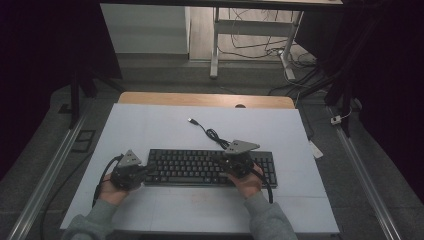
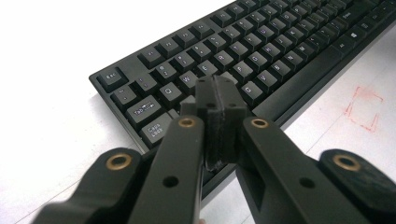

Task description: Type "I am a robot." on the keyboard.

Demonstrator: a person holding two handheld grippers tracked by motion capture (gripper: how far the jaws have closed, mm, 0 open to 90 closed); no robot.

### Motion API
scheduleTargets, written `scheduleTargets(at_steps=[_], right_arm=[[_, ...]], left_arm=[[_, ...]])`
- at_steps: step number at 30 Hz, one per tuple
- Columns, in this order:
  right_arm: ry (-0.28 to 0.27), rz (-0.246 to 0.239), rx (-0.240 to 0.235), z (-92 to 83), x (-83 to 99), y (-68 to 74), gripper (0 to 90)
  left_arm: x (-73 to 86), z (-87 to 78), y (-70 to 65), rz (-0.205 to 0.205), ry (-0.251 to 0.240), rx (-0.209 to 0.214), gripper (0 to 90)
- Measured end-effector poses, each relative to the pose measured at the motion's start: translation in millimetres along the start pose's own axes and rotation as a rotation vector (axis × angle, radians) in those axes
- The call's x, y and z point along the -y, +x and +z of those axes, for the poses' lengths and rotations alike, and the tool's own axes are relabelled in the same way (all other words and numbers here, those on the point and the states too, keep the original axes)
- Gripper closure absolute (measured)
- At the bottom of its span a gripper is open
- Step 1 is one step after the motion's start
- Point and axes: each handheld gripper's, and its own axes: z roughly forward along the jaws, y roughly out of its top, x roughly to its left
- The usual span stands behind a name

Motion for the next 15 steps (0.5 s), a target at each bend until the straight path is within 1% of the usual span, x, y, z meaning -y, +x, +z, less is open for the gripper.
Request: scheduleTargets(at_steps=[3,7,9,15], right_arm=[[-0.001,-0.004,-0.006,5.3,-1.9,1.9,89.7],[0.002,-0.011,-0.011,9.0,-2.7,2.9,89.7],[0.004,-0.007,-0.015,12.0,-3.2,3.2,89.7],[0.013,-0.01,-0.032,21.6,-6.4,6.1,89.7]], left_arm=[[0.1,1.7,0.7,0.001,0.006,0.002,88.7],[1.4,4.5,1.9,-0.012,0.017,0.0,88.7],[2.1,5.7,2.6,-0.018,0.02,-0.006,88.7],[3.1,9.5,3.3,-0.019,0.035,-0.01,88.7]])
